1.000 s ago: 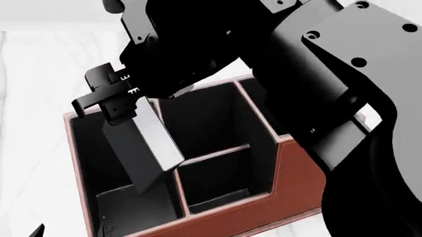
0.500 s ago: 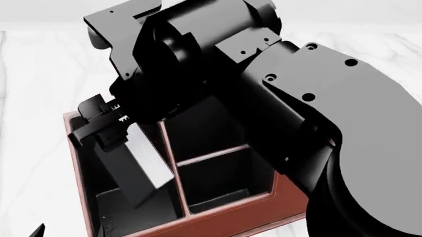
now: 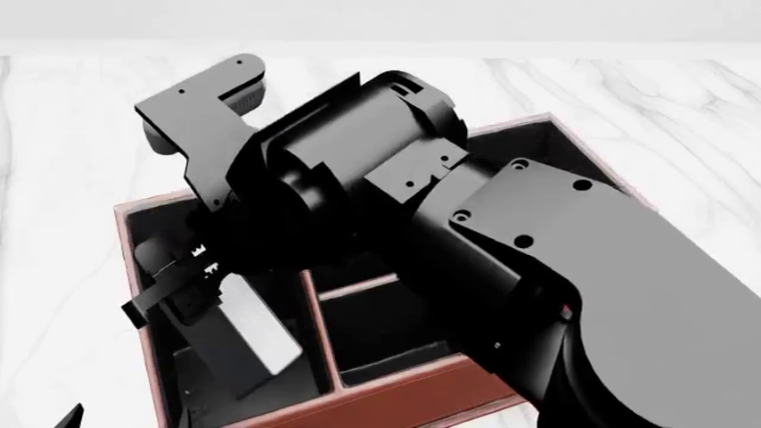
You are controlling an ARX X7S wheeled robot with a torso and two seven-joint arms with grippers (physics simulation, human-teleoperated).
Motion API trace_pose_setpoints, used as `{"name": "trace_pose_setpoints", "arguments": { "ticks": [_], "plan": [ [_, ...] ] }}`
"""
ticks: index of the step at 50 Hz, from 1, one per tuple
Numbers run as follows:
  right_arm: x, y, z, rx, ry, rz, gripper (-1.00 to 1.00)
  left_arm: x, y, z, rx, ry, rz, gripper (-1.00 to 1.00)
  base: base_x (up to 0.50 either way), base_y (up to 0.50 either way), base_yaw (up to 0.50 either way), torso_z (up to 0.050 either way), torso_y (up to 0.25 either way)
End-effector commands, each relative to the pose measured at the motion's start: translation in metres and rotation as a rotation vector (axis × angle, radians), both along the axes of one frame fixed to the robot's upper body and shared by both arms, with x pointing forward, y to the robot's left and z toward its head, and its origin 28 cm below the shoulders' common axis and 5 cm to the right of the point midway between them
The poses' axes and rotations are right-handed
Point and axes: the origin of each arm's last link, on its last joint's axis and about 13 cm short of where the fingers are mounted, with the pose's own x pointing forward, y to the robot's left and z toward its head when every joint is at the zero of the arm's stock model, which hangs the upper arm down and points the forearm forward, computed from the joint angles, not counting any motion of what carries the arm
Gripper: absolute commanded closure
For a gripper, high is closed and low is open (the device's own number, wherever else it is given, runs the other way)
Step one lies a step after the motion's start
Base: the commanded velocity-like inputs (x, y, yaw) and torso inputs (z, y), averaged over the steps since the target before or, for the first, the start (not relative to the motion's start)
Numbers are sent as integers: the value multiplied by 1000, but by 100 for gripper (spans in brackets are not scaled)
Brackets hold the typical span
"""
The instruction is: Pick up the book and place it in the left compartment of the caddy.
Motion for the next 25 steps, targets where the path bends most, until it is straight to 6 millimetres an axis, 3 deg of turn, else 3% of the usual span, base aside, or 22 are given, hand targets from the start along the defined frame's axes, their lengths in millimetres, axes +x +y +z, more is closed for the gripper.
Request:
{"name": "trace_pose_setpoints", "arguments": {
  "ticks": [1,25],
  "plan": [
    [3,1,-10,-7,-49,4,100,0,0,1,-1,-3,-3,-100,0,0,0,0,0],
    [8,-3,-25,-5,-41,-16,100,-1,-1,0,0,-1,-7,-100,0,0,0,0,1]
  ]
}}
